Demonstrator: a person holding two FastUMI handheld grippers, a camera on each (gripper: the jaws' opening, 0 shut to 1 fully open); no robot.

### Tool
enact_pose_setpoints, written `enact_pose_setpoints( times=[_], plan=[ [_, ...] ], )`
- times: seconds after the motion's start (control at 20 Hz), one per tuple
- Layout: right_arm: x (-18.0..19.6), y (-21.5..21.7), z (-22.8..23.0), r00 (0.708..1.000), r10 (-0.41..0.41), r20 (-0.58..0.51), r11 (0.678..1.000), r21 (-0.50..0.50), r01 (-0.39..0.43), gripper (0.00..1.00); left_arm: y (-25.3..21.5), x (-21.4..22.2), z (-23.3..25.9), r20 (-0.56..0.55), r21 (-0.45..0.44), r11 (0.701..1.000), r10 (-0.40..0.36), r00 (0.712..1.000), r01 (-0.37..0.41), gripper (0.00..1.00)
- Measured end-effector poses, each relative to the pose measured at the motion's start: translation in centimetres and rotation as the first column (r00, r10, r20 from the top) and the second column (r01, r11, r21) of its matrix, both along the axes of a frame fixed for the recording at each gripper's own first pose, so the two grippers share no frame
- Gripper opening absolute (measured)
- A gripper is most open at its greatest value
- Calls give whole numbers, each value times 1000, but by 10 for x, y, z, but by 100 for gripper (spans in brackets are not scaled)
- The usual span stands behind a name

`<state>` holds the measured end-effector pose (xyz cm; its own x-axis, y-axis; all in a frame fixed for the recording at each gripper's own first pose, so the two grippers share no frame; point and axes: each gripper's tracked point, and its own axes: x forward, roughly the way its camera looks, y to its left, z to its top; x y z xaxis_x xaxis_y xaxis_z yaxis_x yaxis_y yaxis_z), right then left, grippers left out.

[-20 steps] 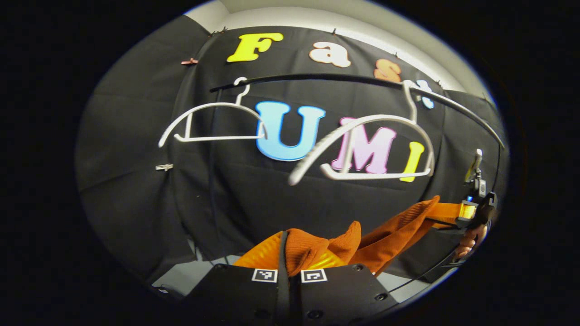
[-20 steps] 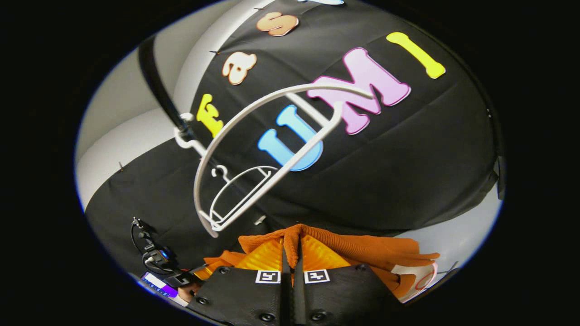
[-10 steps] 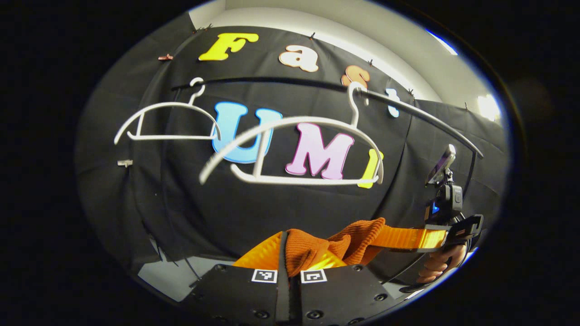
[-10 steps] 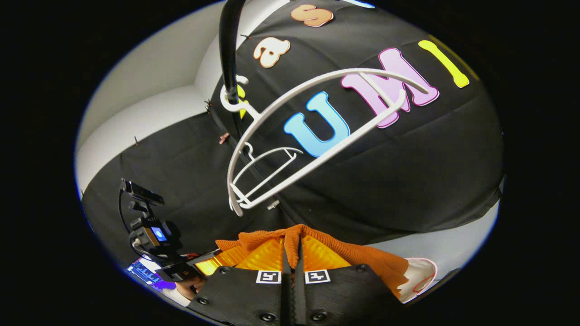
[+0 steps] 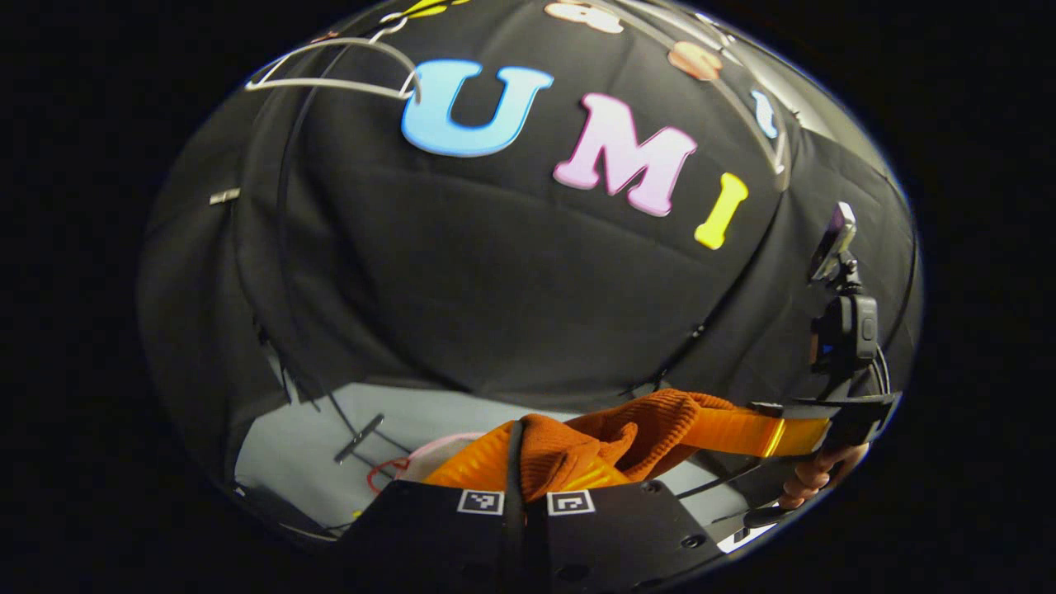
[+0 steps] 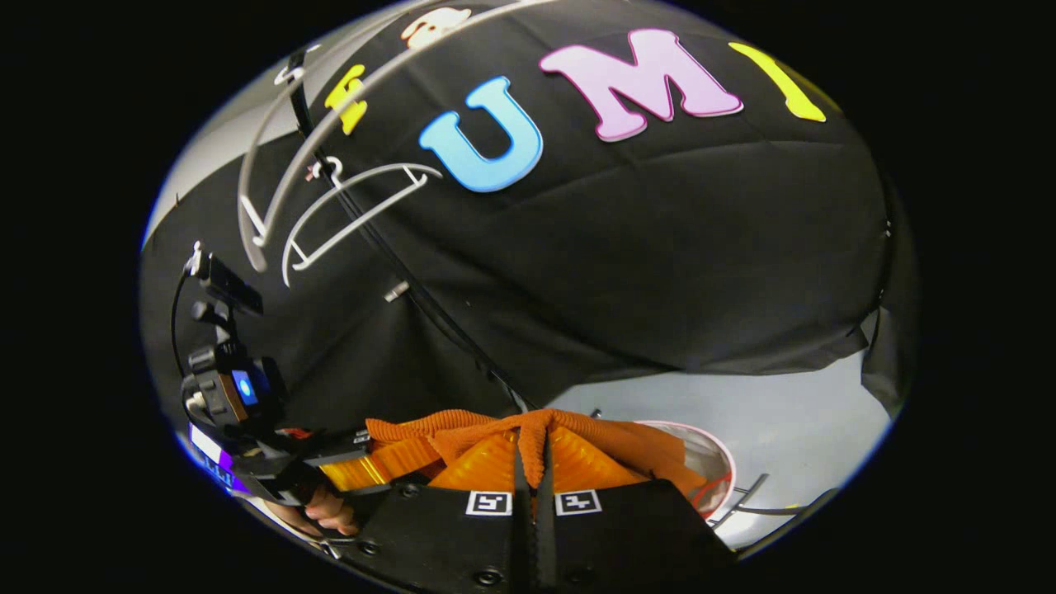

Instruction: Grasp the clothes on the hanger with both hands and then place them into the laundry hamper below.

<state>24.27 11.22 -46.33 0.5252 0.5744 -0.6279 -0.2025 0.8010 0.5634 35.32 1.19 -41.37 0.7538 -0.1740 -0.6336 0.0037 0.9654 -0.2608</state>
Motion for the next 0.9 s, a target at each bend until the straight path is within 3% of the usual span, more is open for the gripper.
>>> enact_pose_setpoints(
  times=[0.25, 0.5, 0.55, 0.7, 0.75, 0.9],
  plan=[
    [-22, -21, -97, 986, 54, -159, 978, -191, -84, 5, 1, -14, -86, -203, 104, 995, 20, 979, 1, 5],
    [-37, -33, -152, 960, 70, -272, 949, -280, -149, 7, -6, -27, -118, -345, 131, 991, 19, 938, 28, 9],
    [-43, -35, -159, 951, 69, -301, 943, -290, -160, 24, -8, -29, -121, -373, 128, 991, 22, 928, 28, 5],
    [-51, -45, -168, 946, 65, -319, 921, -344, -180, 78, -7, -37, -138, -399, 143, 990, 43, 916, 16, 92],
    [-53, -50, -170, 948, 57, -314, 912, -369, -178, 96, -3, -39, -144, -404, 147, 989, 49, 914, 12, 93],
    [-54, -58, -162, 955, 36, -293, 900, -407, -159, 98, -2, -44, -134, -386, 145, 989, 47, 922, 10, 94]
  ],
)
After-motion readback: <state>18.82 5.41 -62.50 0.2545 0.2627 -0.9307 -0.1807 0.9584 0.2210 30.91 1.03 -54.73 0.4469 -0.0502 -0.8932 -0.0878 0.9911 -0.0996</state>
